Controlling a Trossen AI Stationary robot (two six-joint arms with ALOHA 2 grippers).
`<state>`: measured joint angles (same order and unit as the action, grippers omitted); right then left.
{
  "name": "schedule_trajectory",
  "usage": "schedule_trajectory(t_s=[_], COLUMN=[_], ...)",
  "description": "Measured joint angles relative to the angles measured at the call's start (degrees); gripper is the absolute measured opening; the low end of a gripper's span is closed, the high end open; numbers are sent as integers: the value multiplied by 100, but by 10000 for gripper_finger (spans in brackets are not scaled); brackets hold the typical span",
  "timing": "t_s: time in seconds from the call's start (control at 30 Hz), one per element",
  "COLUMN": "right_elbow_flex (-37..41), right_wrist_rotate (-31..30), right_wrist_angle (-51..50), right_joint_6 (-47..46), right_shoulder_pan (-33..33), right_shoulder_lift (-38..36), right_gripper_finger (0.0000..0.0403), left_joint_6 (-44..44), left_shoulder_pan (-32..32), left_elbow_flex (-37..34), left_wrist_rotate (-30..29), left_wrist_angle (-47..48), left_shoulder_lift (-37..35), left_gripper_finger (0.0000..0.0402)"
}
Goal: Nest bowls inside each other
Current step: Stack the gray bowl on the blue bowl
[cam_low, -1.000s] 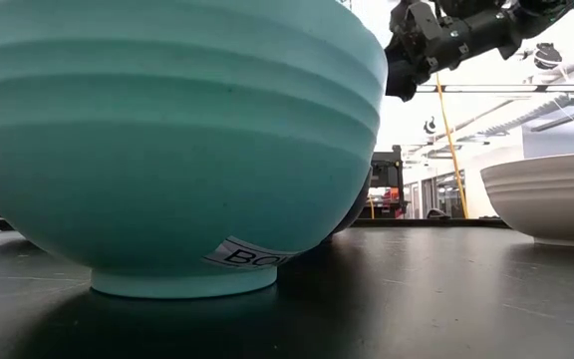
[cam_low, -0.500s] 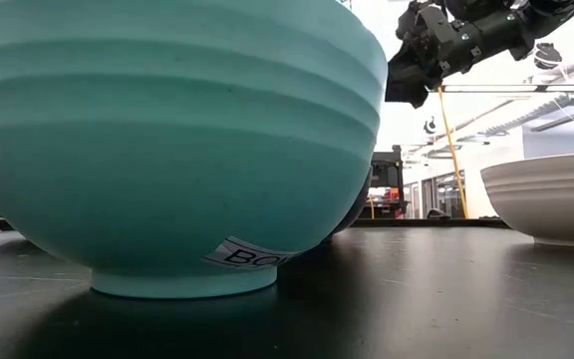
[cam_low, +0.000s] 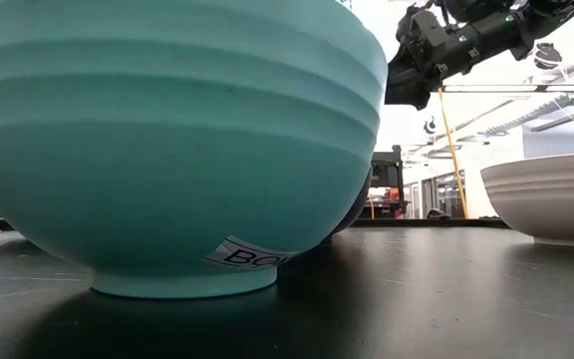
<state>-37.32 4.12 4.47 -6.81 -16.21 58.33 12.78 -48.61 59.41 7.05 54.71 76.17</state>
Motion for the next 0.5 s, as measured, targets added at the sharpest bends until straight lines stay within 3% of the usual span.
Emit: schedule_trajectory(t_s=[0.17, 0.5], right_elbow_flex=[-2, -2], right_wrist_rotate=[12, 37], right_wrist_angle=[-48, -47], right_joint_6=[-2, -5], right_shoulder_pan=[0, 2], right_shoulder_lift=[0, 0], right_gripper_finger=[206, 206], left_joint_6=[194, -79], left_shoulder_pan=[166, 292], left_elbow_flex=[0, 14], left_wrist_rotate=[74, -206], left_wrist_angle=[-114, -158], left_shoulder_lift=[78, 69], left_gripper_finger=[80, 263])
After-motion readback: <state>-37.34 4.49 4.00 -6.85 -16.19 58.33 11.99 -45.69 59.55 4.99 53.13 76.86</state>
